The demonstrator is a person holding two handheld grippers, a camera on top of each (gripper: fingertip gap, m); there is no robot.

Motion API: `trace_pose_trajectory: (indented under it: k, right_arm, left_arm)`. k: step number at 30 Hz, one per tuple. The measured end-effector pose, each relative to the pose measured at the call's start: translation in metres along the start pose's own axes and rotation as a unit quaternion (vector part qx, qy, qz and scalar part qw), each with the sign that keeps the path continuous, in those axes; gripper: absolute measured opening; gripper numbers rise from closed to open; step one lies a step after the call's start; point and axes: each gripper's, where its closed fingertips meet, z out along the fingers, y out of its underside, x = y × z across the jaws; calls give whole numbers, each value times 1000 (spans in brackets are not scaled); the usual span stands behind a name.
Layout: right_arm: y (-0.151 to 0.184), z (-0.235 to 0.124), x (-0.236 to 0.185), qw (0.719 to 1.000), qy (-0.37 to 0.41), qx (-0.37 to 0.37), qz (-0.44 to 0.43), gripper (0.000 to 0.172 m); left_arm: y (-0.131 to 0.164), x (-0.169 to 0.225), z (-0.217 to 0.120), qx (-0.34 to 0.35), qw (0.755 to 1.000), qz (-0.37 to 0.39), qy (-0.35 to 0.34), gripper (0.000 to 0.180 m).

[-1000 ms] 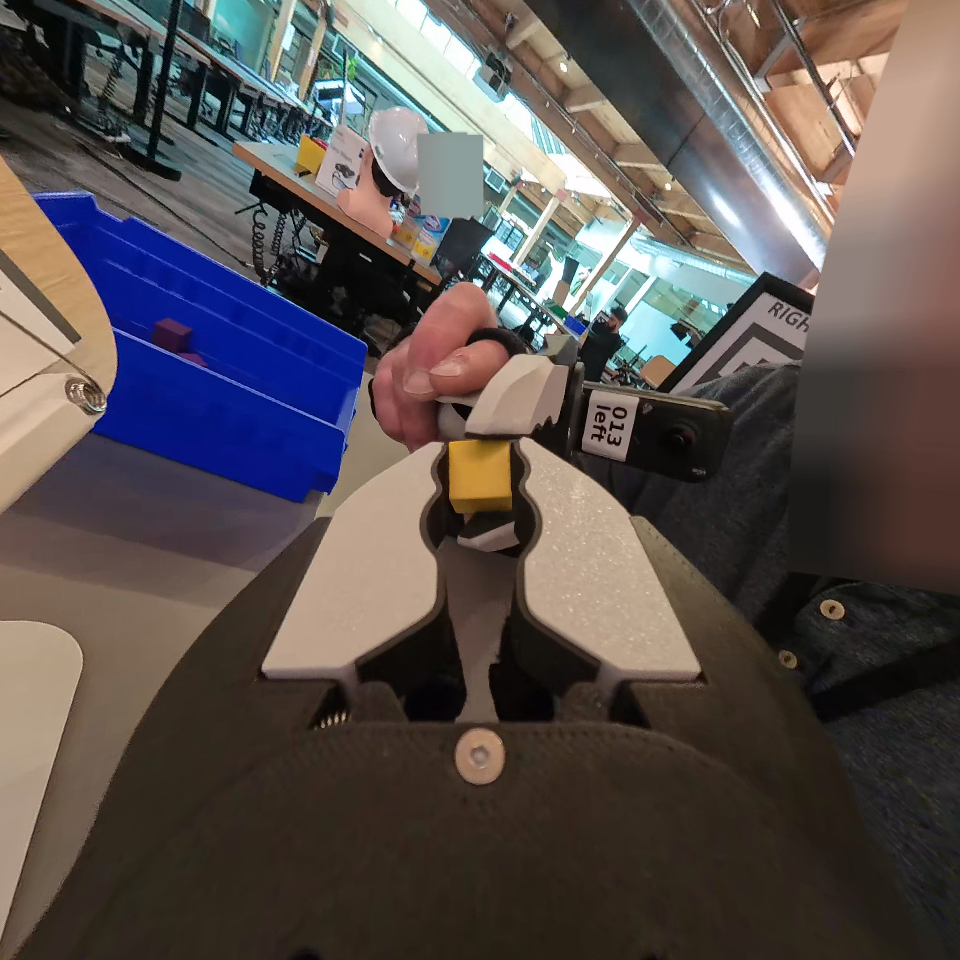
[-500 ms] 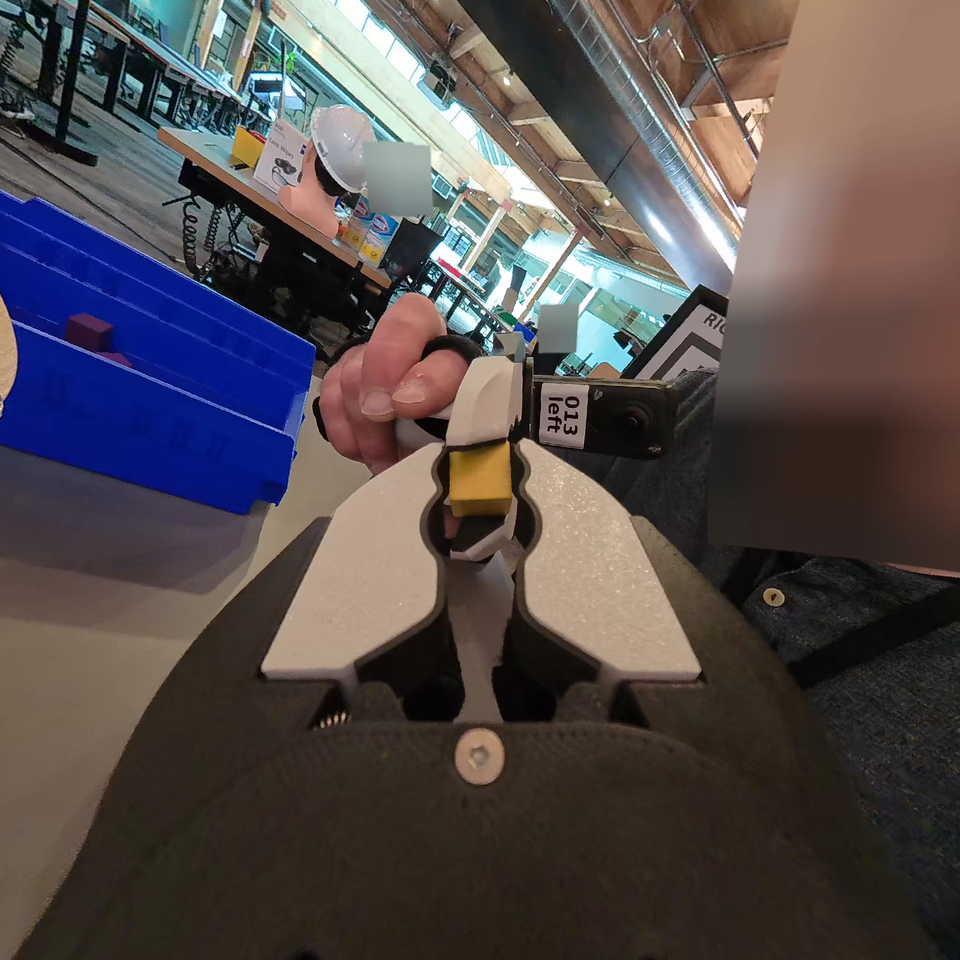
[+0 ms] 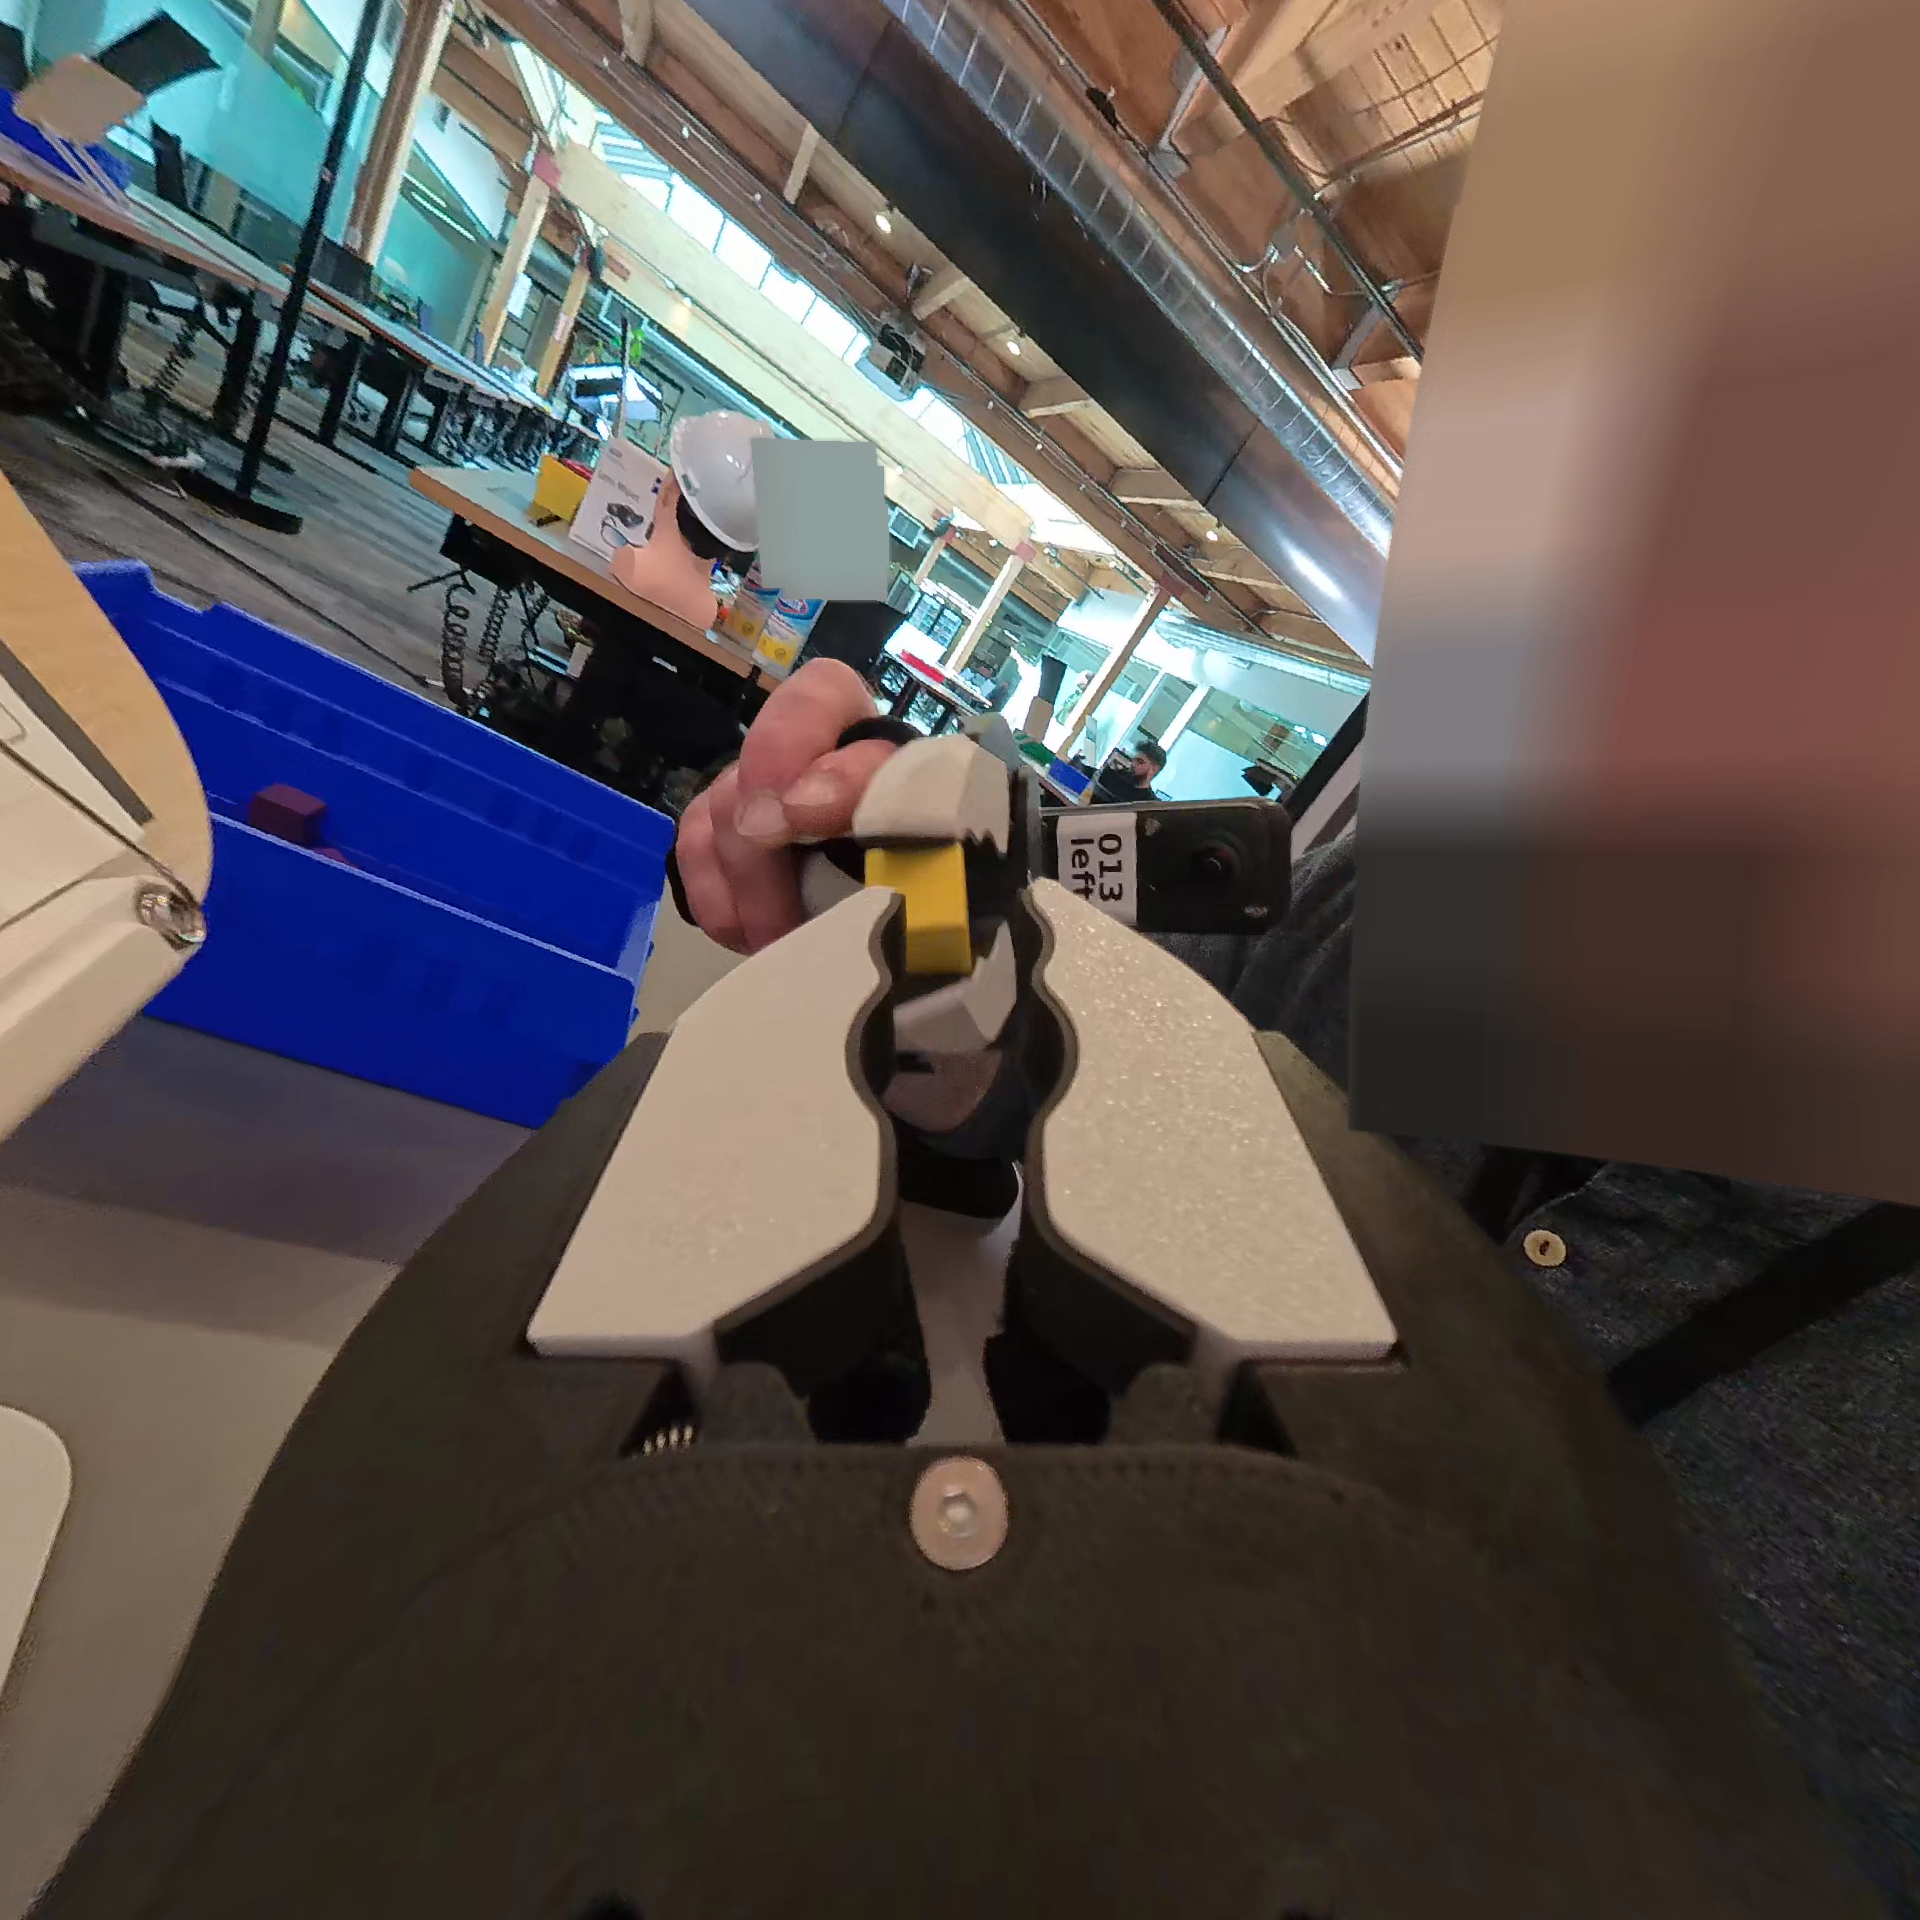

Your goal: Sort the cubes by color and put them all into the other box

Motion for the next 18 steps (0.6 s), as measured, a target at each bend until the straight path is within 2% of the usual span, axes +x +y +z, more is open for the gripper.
trace_pose_trajectory:
  k: [1, 4, 8, 12, 14, 17, 18]
  right_arm:
    - [4, -3, 8, 1000, 8, -3, 4, 31]
    - [38, -15, 44, 997, 51, -61, -1, 31]
    - [132, -54, 103, 970, 107, -216, 37, 31]
    - [232, -103, 112, 917, 94, -375, 96, 32]
    - [275, -126, 94, 878, 53, -450, 155, 32]
    - [324, -161, 85, 819, 59, -544, 174, 42]
    - [333, -170, 86, 806, 66, -564, 167, 40]
  left_arm:
    - [-3, 0, -2, 5, 1000, 4, -3, 18]
    - [-10, 0, -10, 11, 999, 23, -22, 14]
    - [-14, -2, -16, 11, 999, 33, -37, 12]
    - [-13, -4, -16, 8, 999, 29, -40, 10]
    - [-13, -4, -17, 5, 998, 35, -45, 10]
    - [-13, -2, -16, 3, 998, 35, -43, 10]
    - [-13, -1, -16, 1, 998, 37, -43, 10]
